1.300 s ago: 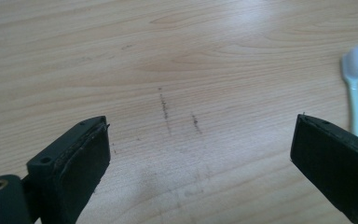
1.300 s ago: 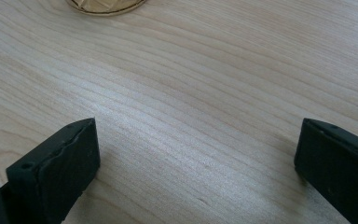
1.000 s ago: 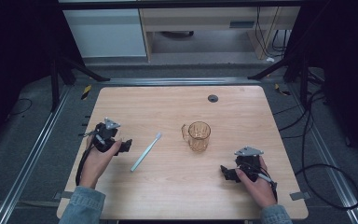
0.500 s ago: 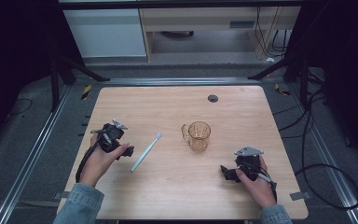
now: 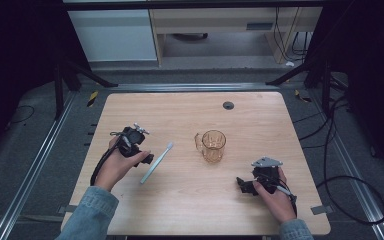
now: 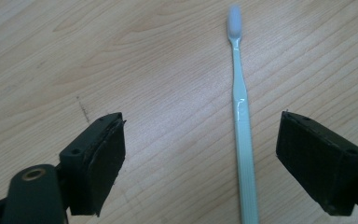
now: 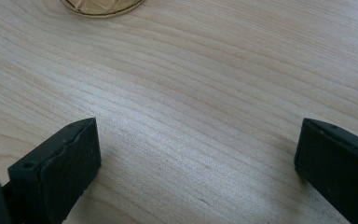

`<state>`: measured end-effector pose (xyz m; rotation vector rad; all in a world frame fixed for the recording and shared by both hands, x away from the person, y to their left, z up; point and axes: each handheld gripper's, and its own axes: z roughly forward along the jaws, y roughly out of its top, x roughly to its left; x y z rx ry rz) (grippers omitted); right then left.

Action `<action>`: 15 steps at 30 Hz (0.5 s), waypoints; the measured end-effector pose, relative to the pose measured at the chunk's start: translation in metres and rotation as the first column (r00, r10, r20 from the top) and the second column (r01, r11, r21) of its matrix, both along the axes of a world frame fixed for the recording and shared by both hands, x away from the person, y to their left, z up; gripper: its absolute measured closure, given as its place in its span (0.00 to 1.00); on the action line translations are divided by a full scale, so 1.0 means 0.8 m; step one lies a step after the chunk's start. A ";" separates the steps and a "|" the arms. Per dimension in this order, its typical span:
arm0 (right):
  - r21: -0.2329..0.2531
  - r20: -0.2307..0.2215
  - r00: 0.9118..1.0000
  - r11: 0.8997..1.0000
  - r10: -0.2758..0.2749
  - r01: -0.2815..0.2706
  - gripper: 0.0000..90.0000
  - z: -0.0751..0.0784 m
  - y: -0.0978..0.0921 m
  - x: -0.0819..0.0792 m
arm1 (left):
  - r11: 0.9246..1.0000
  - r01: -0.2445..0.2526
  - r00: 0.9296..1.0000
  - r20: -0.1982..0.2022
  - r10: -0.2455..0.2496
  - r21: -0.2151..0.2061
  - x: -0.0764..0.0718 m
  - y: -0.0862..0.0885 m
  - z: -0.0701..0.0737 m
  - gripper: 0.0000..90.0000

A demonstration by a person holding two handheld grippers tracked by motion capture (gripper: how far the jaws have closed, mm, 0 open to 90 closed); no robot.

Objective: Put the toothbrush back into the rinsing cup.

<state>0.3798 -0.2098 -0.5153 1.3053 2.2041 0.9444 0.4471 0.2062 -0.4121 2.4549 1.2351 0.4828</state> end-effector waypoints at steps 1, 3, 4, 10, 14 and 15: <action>0.000 0.000 1.000 1.000 0.000 0.000 0.01 0.000 0.000 0.000 | 1.000 0.000 1.000 0.000 0.000 0.000 0.000 0.000 0.000 0.18; 0.001 0.000 1.000 1.000 -0.001 0.001 0.01 0.000 0.000 0.000 | 1.000 0.006 1.000 -0.011 -0.006 -0.001 0.002 -0.005 -0.001 0.20; 0.000 -0.002 1.000 1.000 0.001 -0.001 0.01 0.000 0.000 0.000 | 1.000 0.014 1.000 -0.019 -0.014 0.002 0.005 -0.010 -0.001 0.21; -0.006 0.001 1.000 1.000 0.008 -0.008 0.00 0.000 -0.001 0.002 | 0.999 0.039 0.997 -0.060 -0.038 0.003 0.012 -0.020 -0.004 0.31; -0.006 0.001 1.000 1.000 0.008 -0.008 0.00 0.000 -0.001 0.002 | 0.997 0.055 0.992 -0.115 -0.049 0.046 0.023 -0.028 -0.017 0.38; -0.006 0.001 1.000 1.000 0.007 -0.007 0.00 0.000 -0.001 0.002 | 0.998 0.054 0.991 -0.129 -0.048 0.044 0.025 -0.029 -0.019 0.39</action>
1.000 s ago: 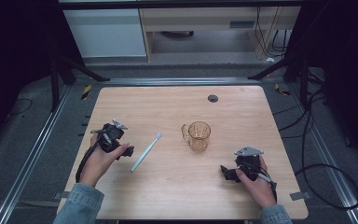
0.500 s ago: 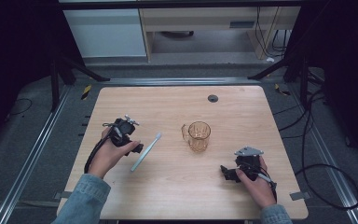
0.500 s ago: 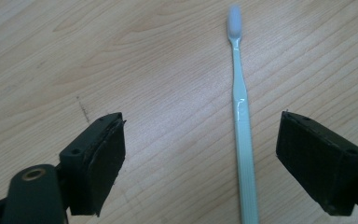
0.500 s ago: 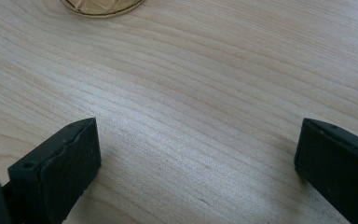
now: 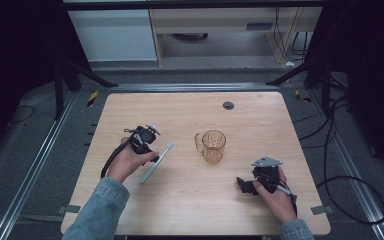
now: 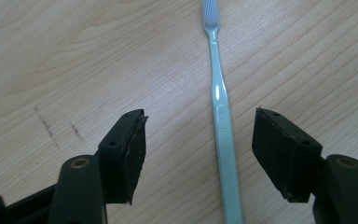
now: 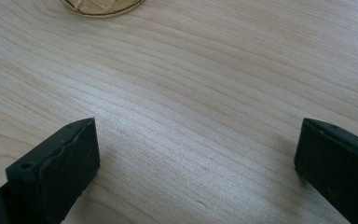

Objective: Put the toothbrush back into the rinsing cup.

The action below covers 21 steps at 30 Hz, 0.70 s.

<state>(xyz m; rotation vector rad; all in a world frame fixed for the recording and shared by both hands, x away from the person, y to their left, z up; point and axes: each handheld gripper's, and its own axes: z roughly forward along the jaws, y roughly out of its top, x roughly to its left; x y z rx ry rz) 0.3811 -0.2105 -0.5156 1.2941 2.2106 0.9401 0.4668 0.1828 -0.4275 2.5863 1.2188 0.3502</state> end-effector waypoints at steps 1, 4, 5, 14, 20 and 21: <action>0.000 0.000 1.000 1.000 0.000 0.000 0.00 0.000 0.000 0.000 | 1.000 -0.001 1.000 -0.014 0.001 0.002 0.002 -0.001 -0.002 0.40; 0.000 0.000 1.000 1.000 0.000 0.000 0.00 0.000 0.000 0.000 | 1.000 0.001 0.999 -0.035 -0.001 0.006 0.005 -0.004 -0.004 0.44; 0.001 0.000 1.000 1.000 0.000 0.000 0.00 0.000 0.000 0.000 | 1.000 0.005 0.998 -0.056 -0.005 0.003 0.006 -0.008 -0.006 0.46; 0.001 0.000 1.000 1.000 0.000 0.000 0.00 0.000 0.000 0.000 | 0.999 0.005 0.992 -0.126 0.000 0.035 0.018 -0.017 -0.019 0.56; 0.001 -0.001 1.000 1.000 0.000 0.000 0.00 0.000 0.000 0.000 | 0.999 0.009 0.988 -0.153 -0.001 0.048 0.021 -0.020 -0.024 0.61; 0.001 -0.001 1.000 1.000 0.000 0.000 0.00 0.000 0.000 0.000 | 0.999 0.018 0.988 -0.155 -0.011 0.043 0.020 -0.025 -0.023 0.61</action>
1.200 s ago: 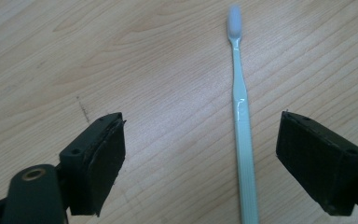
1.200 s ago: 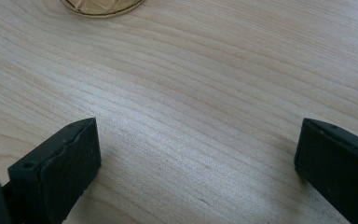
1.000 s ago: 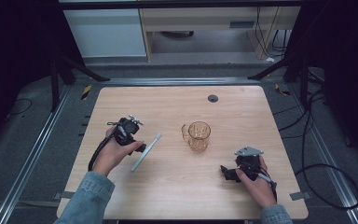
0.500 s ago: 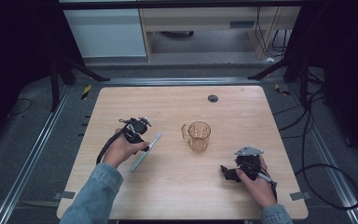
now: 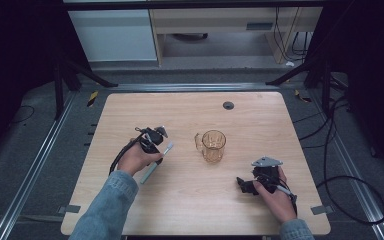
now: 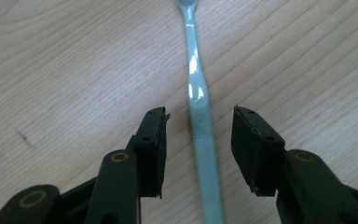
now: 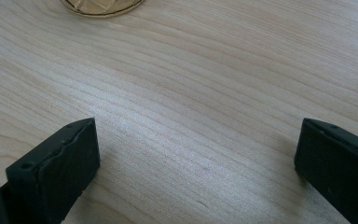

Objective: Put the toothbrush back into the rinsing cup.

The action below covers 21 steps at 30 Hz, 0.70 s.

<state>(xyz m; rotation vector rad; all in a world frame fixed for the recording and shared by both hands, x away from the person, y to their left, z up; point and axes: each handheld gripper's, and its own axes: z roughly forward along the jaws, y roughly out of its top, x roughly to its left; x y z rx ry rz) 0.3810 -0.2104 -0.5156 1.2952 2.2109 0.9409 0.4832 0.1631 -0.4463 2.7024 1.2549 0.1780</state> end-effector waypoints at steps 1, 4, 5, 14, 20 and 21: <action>0.000 0.000 1.000 1.000 0.000 0.000 0.00 0.000 0.000 0.000 | 1.000 0.000 1.000 0.000 0.000 0.000 0.000 0.000 0.000 0.62; -0.001 0.001 1.000 1.000 0.001 -0.001 0.00 0.000 0.000 0.000 | 1.000 0.001 1.000 -0.012 -0.001 0.016 0.006 -0.006 -0.003 0.64; -0.001 0.001 1.000 1.000 0.001 -0.001 0.00 0.000 0.000 0.000 | 1.000 0.001 1.000 -0.012 -0.001 0.016 0.006 -0.006 -0.003 0.64; 0.001 0.000 1.000 1.000 0.000 0.000 0.01 0.000 0.000 0.000 | 0.999 -0.008 1.000 -0.027 0.010 0.047 0.017 -0.010 -0.012 0.66; 0.000 0.001 1.000 1.000 0.001 -0.001 0.00 0.000 0.000 0.000 | 0.999 -0.012 0.999 -0.032 0.014 0.051 0.021 -0.011 -0.014 0.67; 0.000 0.001 1.000 1.000 0.001 -0.001 0.00 0.000 0.000 0.000 | 0.999 -0.012 0.999 -0.032 0.014 0.051 0.021 -0.011 -0.014 0.67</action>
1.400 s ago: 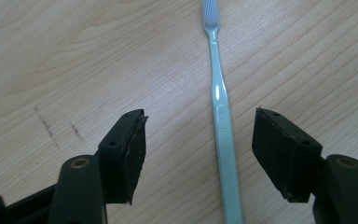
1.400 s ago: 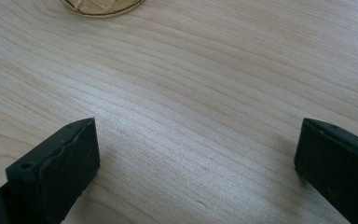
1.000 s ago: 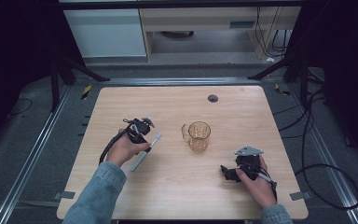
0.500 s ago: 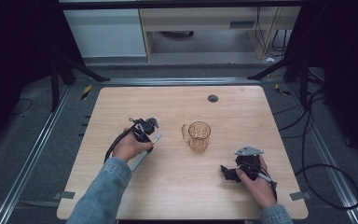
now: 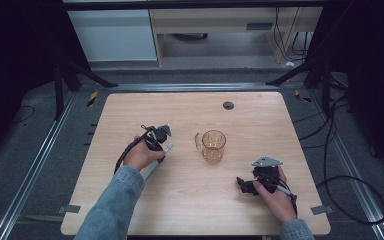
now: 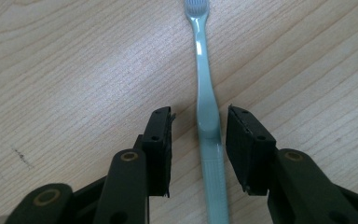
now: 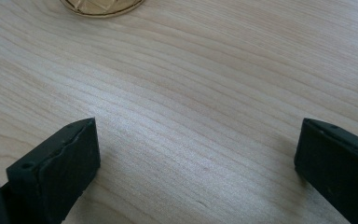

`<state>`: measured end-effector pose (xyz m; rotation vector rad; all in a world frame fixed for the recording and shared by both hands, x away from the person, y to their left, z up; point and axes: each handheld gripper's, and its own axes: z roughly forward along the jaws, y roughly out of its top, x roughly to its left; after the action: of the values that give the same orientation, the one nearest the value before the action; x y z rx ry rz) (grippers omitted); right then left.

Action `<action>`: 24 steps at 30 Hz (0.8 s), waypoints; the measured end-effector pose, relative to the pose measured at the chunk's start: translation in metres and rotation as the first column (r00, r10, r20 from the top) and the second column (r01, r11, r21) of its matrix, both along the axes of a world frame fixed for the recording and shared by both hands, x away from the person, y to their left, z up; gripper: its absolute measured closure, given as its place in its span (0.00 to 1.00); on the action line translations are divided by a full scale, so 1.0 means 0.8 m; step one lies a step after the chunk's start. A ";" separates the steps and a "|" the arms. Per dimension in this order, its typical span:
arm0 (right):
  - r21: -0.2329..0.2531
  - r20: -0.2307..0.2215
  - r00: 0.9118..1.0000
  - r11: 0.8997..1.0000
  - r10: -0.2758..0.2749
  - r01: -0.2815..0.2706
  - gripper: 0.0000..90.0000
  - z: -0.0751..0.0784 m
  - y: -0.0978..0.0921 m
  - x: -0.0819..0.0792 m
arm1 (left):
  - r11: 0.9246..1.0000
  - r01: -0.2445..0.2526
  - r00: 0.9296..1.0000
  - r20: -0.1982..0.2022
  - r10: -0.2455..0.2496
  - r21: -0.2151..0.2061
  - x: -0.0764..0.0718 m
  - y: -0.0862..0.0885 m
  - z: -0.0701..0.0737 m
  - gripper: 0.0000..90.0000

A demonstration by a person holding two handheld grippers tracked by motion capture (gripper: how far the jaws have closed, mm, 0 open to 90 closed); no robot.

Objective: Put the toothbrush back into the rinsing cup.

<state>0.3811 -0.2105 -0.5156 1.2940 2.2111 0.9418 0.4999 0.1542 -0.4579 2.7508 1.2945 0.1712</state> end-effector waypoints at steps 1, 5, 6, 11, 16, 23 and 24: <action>0.000 0.001 1.000 1.000 0.000 0.000 0.00 0.000 0.000 0.000 | 1.000 0.003 1.000 -0.004 -0.003 0.000 0.000 0.000 -0.001 0.67; 0.001 0.000 1.000 1.000 0.000 0.000 0.01 0.000 0.000 0.000 | 1.000 0.000 1.000 -0.006 0.000 0.003 0.002 -0.002 -0.003 0.67; 0.001 0.000 1.000 1.000 0.000 0.000 0.01 0.000 0.000 0.000 | 1.000 0.000 1.000 -0.006 0.000 0.003 0.002 -0.002 -0.003 0.68; 0.004 -0.001 1.000 1.000 0.000 0.000 0.01 0.000 0.000 0.000 | 1.000 0.004 1.000 -0.012 -0.004 0.003 0.004 -0.005 -0.005 0.69; 0.003 -0.001 1.000 1.000 0.000 0.000 0.01 0.000 0.000 0.000 | 1.000 -0.002 1.000 0.000 0.002 0.000 0.005 -0.005 -0.004 0.74; 0.003 -0.001 1.000 1.000 0.000 0.000 0.01 0.000 0.000 0.000 | 1.000 0.005 1.000 -0.020 -0.005 0.003 0.006 -0.005 -0.006 0.77; 0.003 -0.001 1.000 1.000 0.000 0.000 0.01 0.000 0.000 0.000 | 1.000 0.005 1.000 -0.020 -0.005 0.003 0.006 -0.005 -0.006 0.78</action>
<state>0.3811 -0.2106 -0.5155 1.2957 2.2110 0.9453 0.5044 0.1500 -0.4625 2.7652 1.2926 0.1455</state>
